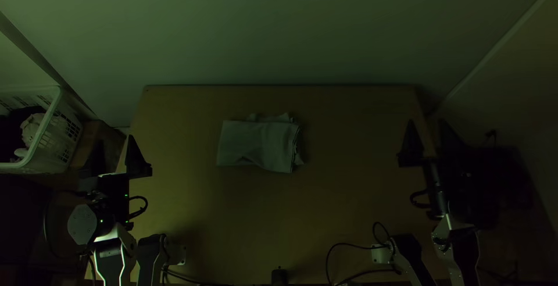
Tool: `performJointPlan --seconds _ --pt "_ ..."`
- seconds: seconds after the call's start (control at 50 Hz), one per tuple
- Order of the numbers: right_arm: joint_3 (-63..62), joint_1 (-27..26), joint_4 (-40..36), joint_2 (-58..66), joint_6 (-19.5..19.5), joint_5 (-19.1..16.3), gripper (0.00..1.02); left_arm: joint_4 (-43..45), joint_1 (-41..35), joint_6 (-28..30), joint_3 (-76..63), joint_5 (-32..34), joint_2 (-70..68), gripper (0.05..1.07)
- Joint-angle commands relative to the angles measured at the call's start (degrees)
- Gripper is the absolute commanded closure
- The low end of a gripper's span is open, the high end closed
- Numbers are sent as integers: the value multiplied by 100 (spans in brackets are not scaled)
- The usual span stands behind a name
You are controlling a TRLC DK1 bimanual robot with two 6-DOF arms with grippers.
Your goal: Fold the t-shirt
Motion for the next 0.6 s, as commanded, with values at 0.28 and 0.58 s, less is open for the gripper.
performJointPlan --seconds 0.28,0.58 --pt "-1678 43 1243 -339 -73 -35 4 750 -11 120 -1512 -21 -688 9" --pt "-2706 -10 1647 -400 -47 -26 4 715 -46 225 -2277 -13 -1470 9"
